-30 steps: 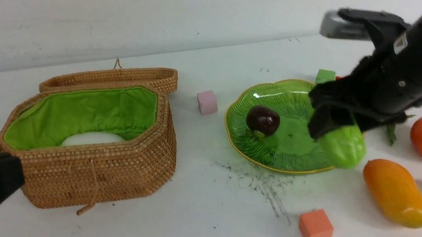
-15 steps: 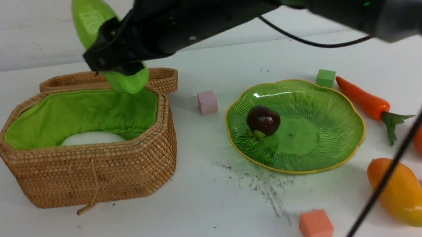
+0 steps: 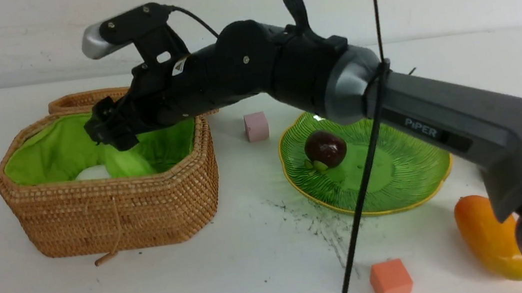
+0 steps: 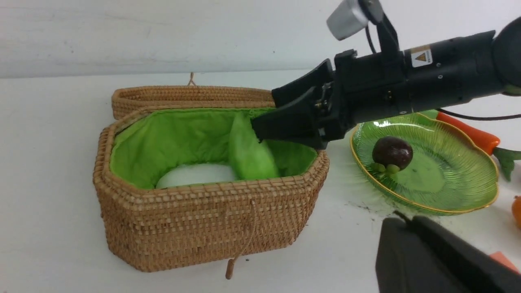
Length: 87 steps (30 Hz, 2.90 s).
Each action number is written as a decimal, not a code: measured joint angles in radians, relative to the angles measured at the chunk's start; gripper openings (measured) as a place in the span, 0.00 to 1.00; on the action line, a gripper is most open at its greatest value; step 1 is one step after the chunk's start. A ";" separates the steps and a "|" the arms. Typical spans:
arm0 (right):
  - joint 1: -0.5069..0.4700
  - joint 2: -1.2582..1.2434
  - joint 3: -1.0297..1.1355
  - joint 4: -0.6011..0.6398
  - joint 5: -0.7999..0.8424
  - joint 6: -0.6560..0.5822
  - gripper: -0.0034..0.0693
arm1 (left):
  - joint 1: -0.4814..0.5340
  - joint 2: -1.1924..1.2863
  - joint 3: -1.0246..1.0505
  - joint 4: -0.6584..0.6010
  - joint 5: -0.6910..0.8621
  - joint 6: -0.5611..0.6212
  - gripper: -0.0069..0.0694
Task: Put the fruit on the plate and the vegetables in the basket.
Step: Take a chayote with your right arm and place it on the basket on the left, then use the right arm to grab a mango and put it into the right plate
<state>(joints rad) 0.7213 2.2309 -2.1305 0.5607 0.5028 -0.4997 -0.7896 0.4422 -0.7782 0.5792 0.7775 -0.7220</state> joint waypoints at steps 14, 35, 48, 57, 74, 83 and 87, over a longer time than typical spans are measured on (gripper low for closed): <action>-0.014 -0.410 -0.008 -0.457 0.727 0.375 0.25 | 0.000 0.036 0.000 -0.439 -0.074 0.431 0.08; -0.485 -0.867 1.082 -0.574 0.580 0.787 0.66 | -0.001 0.044 0.000 -0.930 -0.081 0.850 0.08; -0.503 -0.566 1.115 -0.586 0.253 0.745 0.95 | -0.001 0.044 0.000 -0.934 -0.085 0.850 0.08; -0.508 -0.428 1.109 -0.583 0.165 0.744 0.87 | -0.001 0.044 0.000 -0.935 -0.091 0.850 0.08; -0.453 -0.715 1.086 -0.502 0.353 0.734 0.84 | -0.001 0.044 0.000 -0.936 -0.095 0.850 0.08; -0.429 -0.657 0.878 -0.444 0.109 0.701 0.84 | -0.001 0.044 0.000 -0.930 -0.180 0.858 0.08; -0.429 -0.510 0.814 -0.424 0.052 0.671 0.84 | -0.001 0.046 0.000 -0.930 -0.206 0.876 0.08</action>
<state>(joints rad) 0.2927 1.7212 -1.3169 0.1363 0.5545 0.1713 -0.7903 0.4885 -0.7782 -0.3503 0.5715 0.1537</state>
